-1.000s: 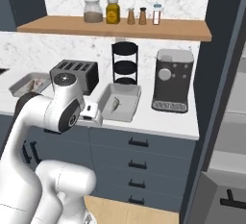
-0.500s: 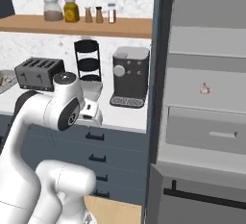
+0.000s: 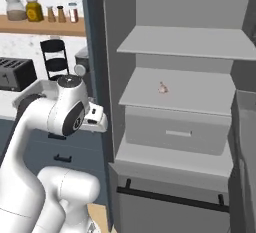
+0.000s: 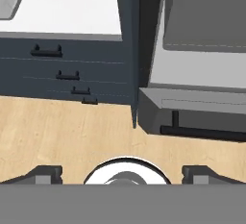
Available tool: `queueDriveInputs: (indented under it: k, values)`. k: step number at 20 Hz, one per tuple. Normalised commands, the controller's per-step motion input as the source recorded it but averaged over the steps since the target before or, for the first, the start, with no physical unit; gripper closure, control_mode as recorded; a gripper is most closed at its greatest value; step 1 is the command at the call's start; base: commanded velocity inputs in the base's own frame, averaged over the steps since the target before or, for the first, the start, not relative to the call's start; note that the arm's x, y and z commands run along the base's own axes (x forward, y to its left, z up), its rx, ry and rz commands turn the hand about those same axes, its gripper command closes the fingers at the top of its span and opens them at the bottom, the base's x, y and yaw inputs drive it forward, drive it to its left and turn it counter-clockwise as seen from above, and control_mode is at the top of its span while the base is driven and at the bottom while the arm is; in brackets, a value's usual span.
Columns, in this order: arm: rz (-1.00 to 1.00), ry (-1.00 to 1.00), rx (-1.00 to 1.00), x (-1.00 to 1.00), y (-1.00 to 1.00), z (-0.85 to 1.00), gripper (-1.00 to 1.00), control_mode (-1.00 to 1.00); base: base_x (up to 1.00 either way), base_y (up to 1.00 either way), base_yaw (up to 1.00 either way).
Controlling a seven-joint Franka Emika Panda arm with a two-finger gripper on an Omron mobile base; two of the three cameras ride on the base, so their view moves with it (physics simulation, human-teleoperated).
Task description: Place one garlic and one fish in each tupperware on the nearby counter, to pack two identical lunches.
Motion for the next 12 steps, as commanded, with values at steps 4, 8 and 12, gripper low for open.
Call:
queueDriveInputs:
  k: [4,8,12]
  values:
    - [0.00,0.00,0.00,0.00,0.00,0.00,-1.00,1.00,0.00,-0.53,0.00]
    - [0.00,0.00,0.00,0.00,0.00,0.00,-1.00,1.00,0.01,-0.57,0.00]
    - [0.00,0.00,0.00,0.00,0.00,0.00,-1.00,1.00,0.01,-0.56,0.00]
